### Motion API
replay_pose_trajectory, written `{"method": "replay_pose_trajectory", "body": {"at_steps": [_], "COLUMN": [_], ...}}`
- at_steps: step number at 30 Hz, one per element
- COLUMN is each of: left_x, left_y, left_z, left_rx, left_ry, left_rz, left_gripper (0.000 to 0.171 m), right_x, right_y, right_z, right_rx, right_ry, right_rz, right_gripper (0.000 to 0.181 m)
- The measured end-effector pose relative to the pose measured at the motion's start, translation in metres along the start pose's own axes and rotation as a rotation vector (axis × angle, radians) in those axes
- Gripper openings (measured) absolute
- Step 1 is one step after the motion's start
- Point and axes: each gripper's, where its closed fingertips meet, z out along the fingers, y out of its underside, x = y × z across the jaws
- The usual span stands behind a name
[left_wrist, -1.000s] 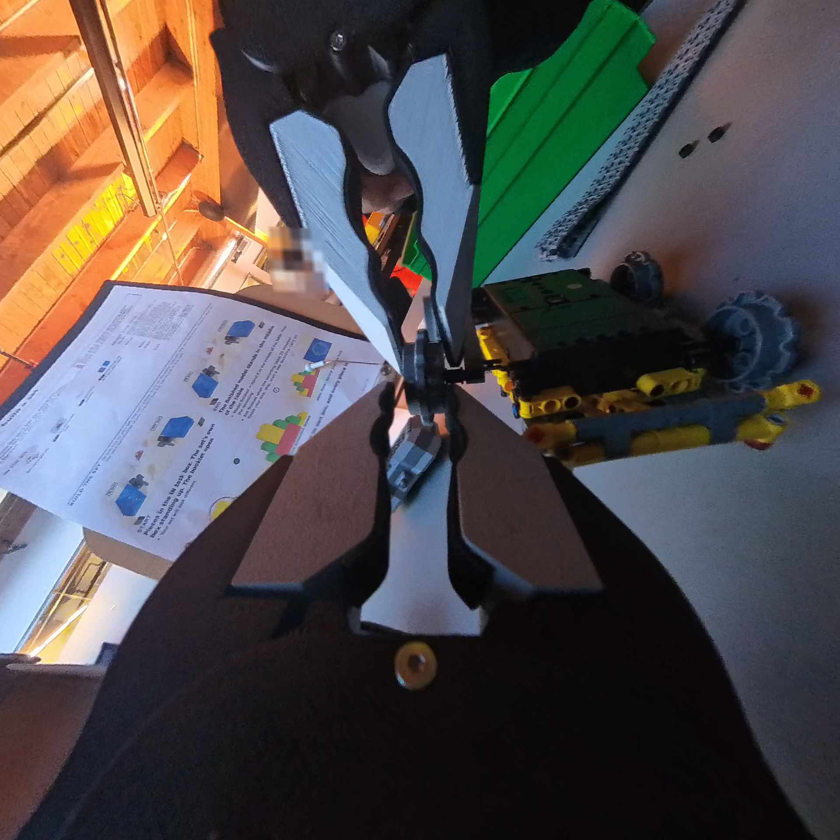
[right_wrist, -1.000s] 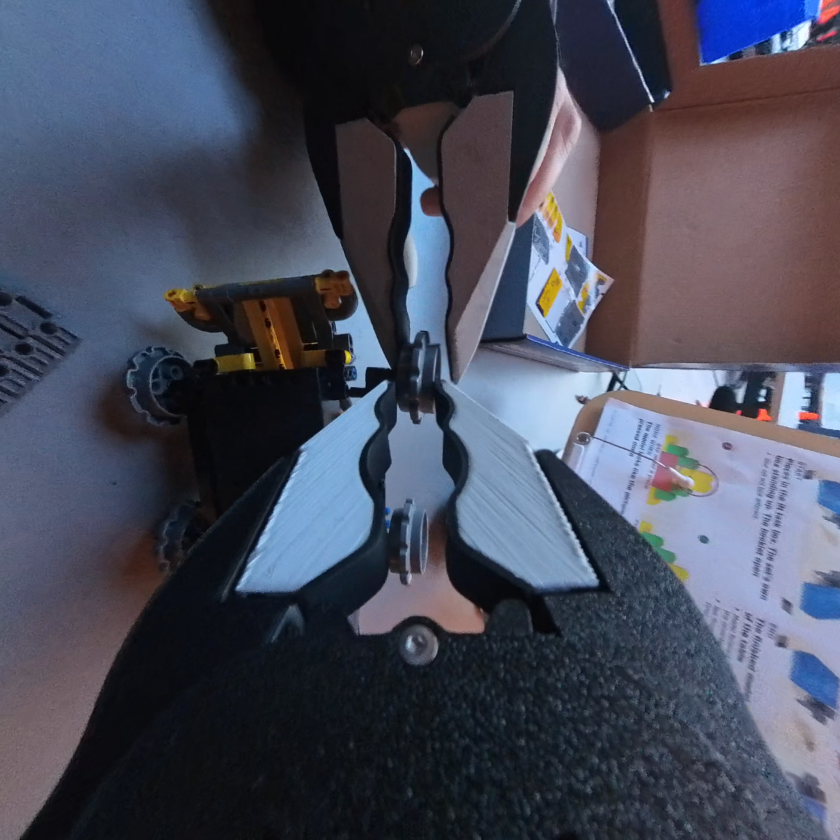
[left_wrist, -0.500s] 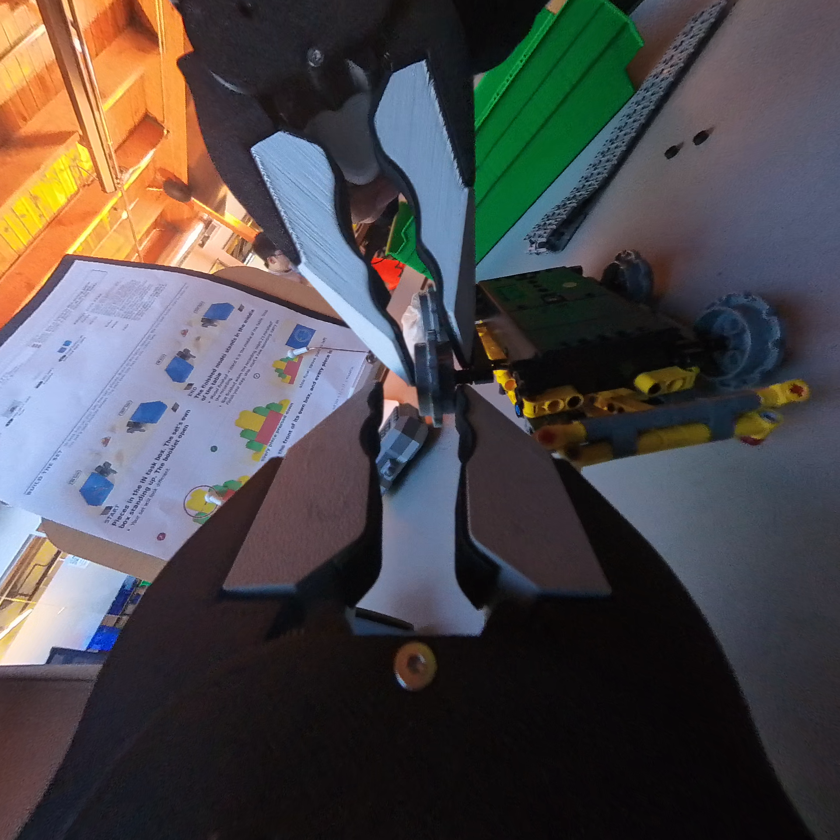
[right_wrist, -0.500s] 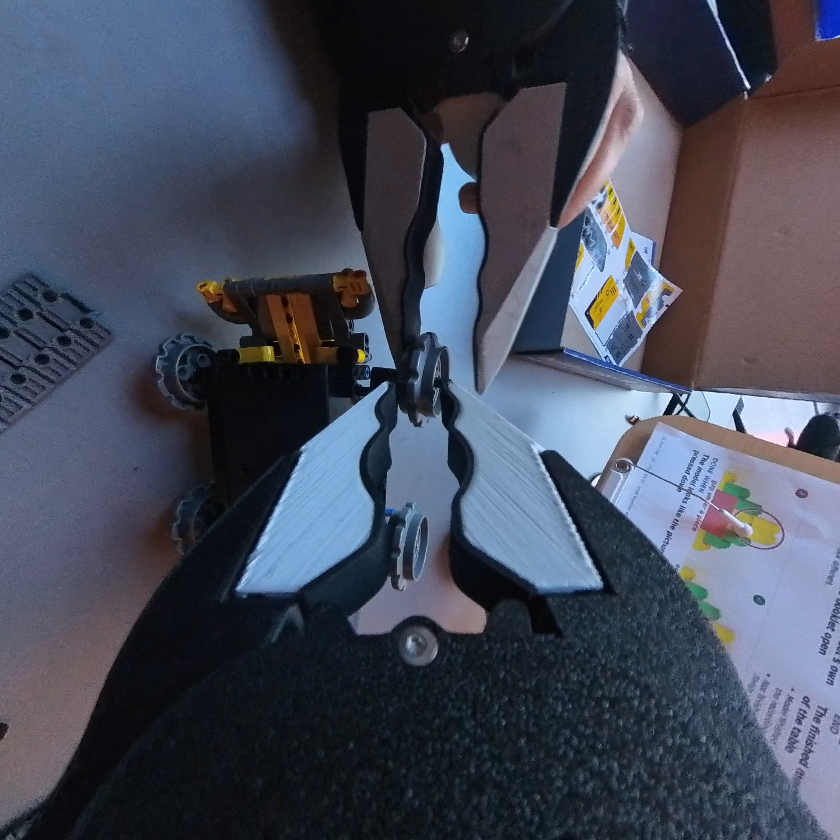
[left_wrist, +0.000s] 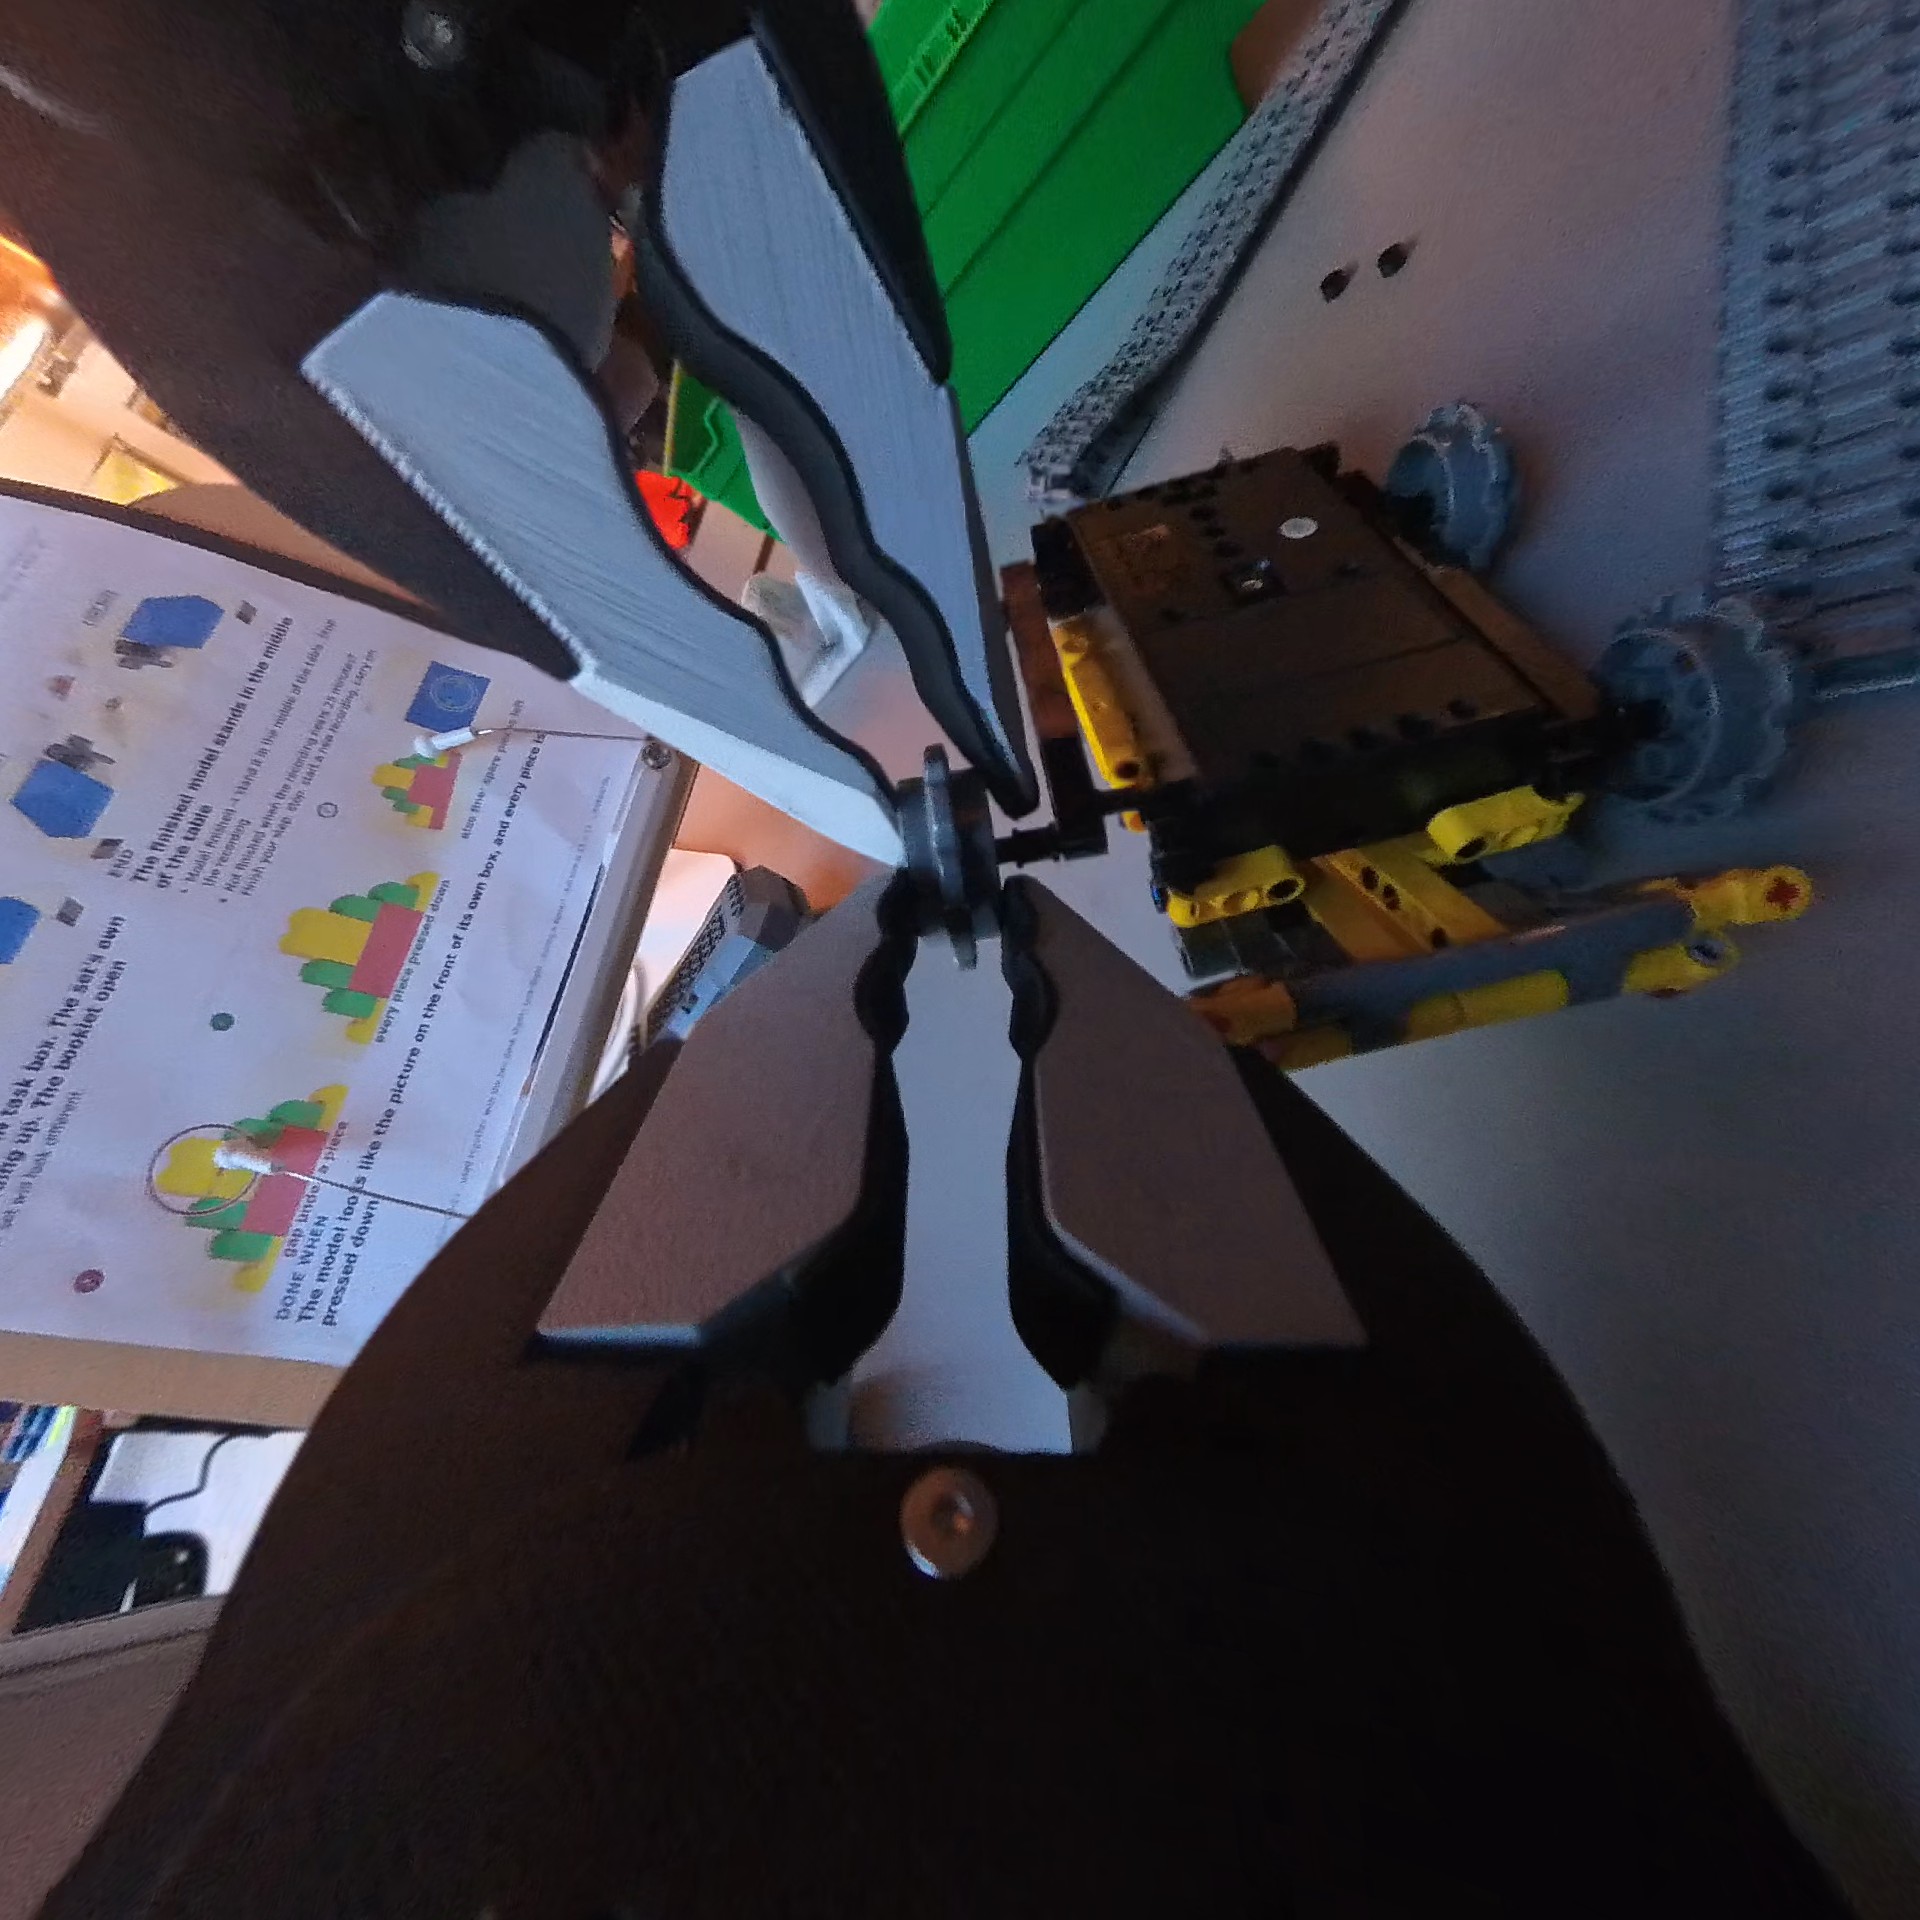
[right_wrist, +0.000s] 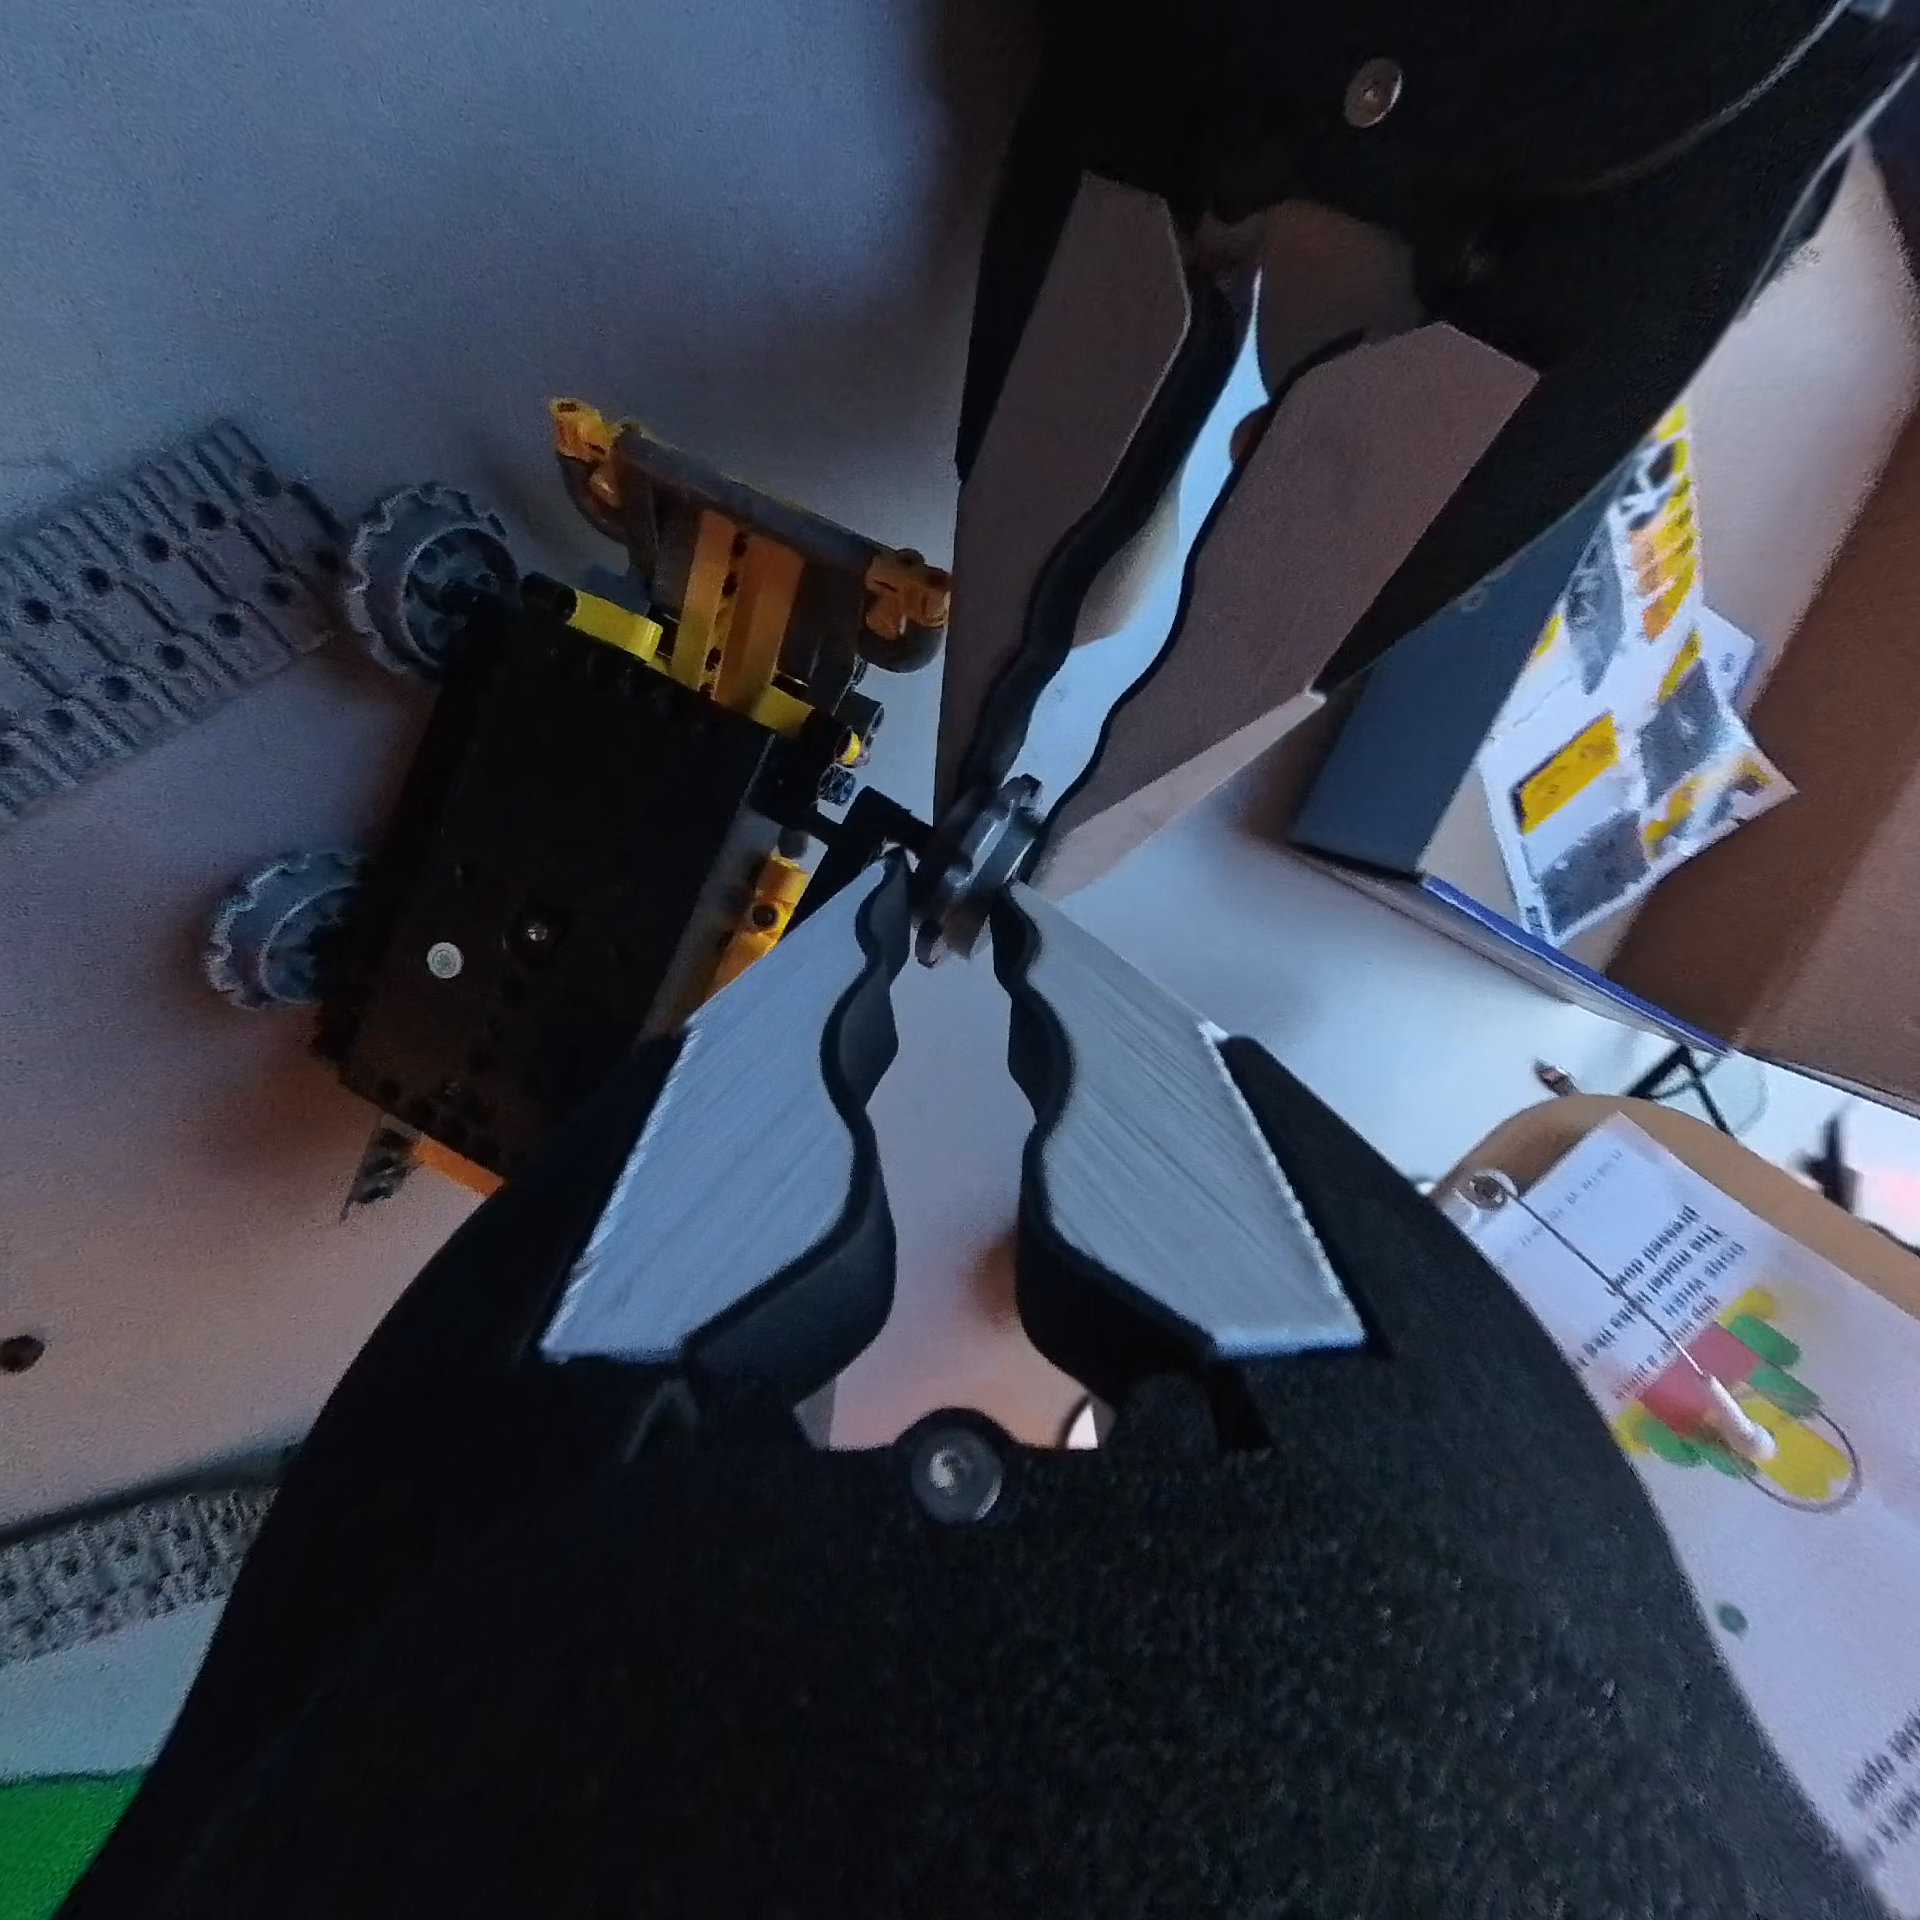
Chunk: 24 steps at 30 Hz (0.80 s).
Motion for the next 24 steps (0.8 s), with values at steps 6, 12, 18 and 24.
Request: {"method": "replay_pose_trajectory", "body": {"at_steps": [6, 12, 18, 24], "left_x": [-0.005, -0.023, -0.03, -0.034], "left_y": [-0.008, 0.003, -0.009, 0.01], "left_z": [-0.006, -0.006, -0.008, -0.004], "left_rx": [0.157, 0.181, 0.358, 0.297], "left_ry": [0.107, 0.184, 0.421, 0.375], "left_rz": [-0.232, -0.69, -1.16, -1.236], "left_gripper": [0.015, 0.021, 0.038, 0.033], "right_x": [0.005, 0.022, 0.021, 0.021], "right_y": [-0.006, 0.008, 0.017, 0.035], "right_z": [-0.008, -0.011, -0.014, -0.017], "right_rx": [0.207, 0.314, 0.315, 0.28], "right_ry": [-0.071, 0.254, 0.527, 0.732], "right_rz": [0.262, 0.526, 0.654, 0.737], "right_gripper": [0.01, 0.011, 0.011, 0.011]}}
